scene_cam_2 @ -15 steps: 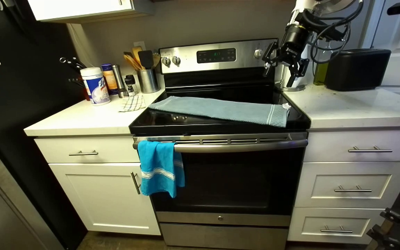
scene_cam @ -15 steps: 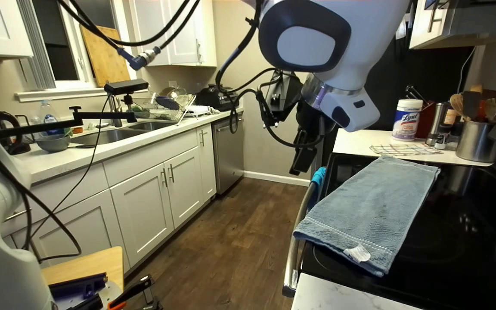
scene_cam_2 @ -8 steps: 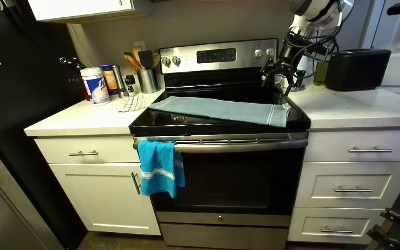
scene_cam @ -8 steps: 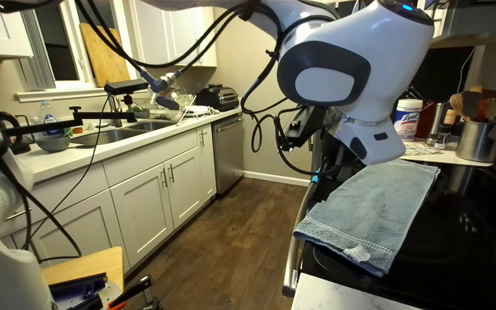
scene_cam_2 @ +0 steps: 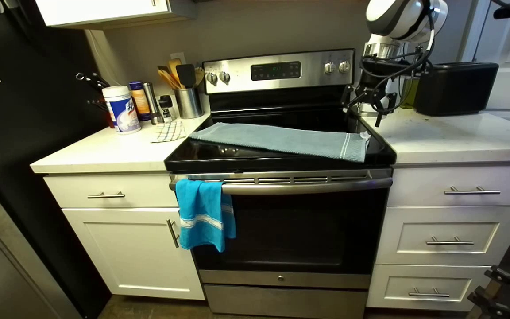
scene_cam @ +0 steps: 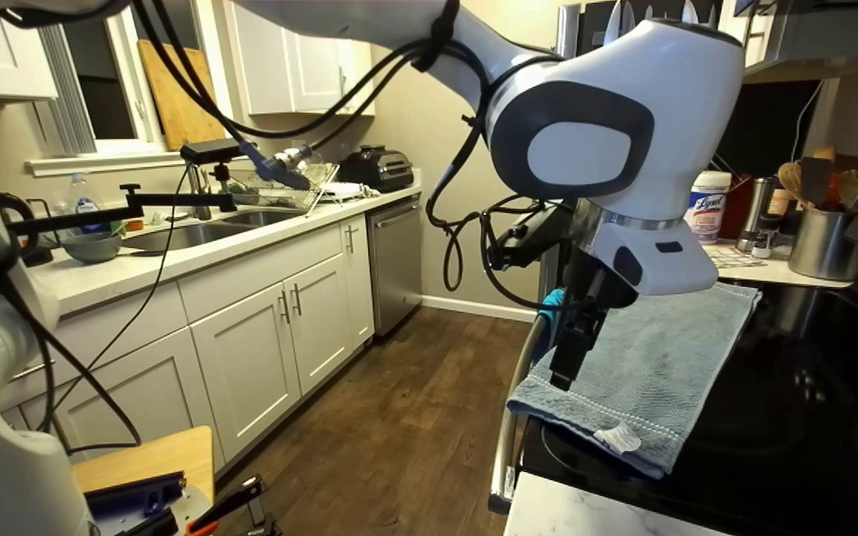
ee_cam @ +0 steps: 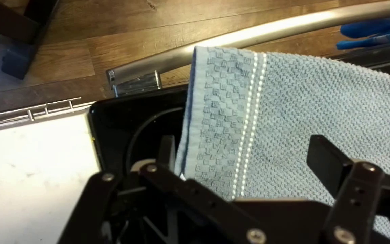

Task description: Hang the light blue towel on the handle of the oven door.

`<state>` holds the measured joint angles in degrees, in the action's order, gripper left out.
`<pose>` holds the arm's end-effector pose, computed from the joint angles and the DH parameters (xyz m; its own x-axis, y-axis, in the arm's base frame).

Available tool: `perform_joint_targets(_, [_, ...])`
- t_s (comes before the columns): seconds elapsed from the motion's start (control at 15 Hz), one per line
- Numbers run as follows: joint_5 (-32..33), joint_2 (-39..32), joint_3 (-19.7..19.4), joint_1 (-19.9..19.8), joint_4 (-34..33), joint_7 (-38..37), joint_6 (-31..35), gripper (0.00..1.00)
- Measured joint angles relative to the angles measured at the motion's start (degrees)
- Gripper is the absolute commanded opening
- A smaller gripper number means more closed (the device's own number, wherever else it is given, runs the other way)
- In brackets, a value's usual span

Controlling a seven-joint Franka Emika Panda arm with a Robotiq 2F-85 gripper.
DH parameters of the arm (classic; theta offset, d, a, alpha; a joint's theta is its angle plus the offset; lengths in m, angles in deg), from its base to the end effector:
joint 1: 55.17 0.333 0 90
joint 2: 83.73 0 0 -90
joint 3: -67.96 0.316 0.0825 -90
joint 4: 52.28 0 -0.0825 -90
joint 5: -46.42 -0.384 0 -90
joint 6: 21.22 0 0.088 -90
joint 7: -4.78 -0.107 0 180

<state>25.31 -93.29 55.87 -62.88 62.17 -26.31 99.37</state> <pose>0.5538 -0.1779 0.3766 0.4754 -0.8557 -0.2045 -0.8770 -0.4422 -0.1881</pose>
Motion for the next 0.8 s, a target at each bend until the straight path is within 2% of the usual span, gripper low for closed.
perform_joint_targets(0.8, [0.54, -0.07, 0.05, 0.00, 0.00, -0.71, 0.00, 1.00])
